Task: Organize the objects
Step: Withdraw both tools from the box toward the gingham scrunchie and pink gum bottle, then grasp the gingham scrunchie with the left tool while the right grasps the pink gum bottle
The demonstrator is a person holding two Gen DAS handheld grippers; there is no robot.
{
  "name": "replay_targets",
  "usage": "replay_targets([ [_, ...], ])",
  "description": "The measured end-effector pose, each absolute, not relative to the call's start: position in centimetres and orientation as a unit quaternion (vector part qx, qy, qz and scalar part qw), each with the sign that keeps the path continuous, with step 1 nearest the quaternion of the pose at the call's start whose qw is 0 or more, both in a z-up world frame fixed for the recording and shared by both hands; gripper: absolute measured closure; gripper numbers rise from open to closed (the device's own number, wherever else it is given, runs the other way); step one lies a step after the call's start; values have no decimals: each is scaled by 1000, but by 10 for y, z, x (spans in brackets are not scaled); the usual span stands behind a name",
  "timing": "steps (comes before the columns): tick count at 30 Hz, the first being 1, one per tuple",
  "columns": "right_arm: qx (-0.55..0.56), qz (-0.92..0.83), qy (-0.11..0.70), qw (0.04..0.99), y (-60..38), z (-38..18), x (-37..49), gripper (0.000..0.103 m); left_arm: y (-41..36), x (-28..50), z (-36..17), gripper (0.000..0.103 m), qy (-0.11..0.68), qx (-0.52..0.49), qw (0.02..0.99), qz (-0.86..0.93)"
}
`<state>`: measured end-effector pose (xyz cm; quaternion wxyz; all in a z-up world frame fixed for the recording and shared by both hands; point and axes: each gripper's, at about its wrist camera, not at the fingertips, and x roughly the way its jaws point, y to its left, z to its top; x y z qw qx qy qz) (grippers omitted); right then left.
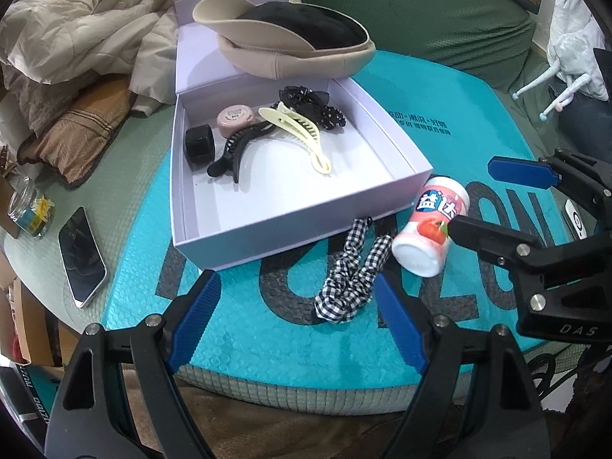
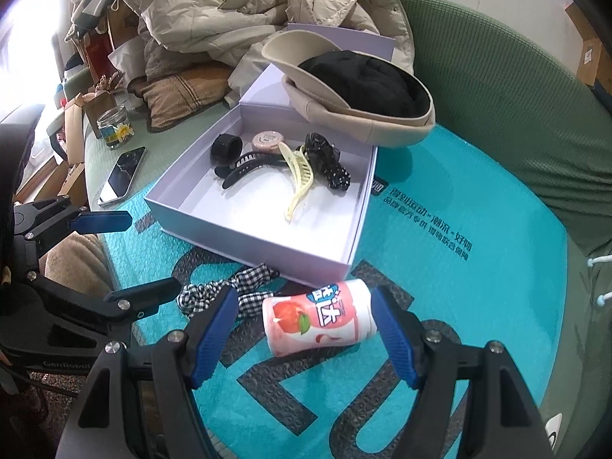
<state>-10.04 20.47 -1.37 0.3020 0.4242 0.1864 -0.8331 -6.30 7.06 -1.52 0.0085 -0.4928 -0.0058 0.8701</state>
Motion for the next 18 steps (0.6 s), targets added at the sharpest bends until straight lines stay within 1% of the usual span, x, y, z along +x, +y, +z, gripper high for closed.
replay_targets([
  [8,442,-824,181,305,210,-30,-102,30,72,-61,-31,21,-19,-508,12,861],
  [10,447,-821,179,306,212,-34,-103,25,73,-62,-36,21,-19,-513,12,858],
  [18,469,-812,173,302,215,-53,-112,22,79,-67,-55,21,-25,-534,20,845],
])
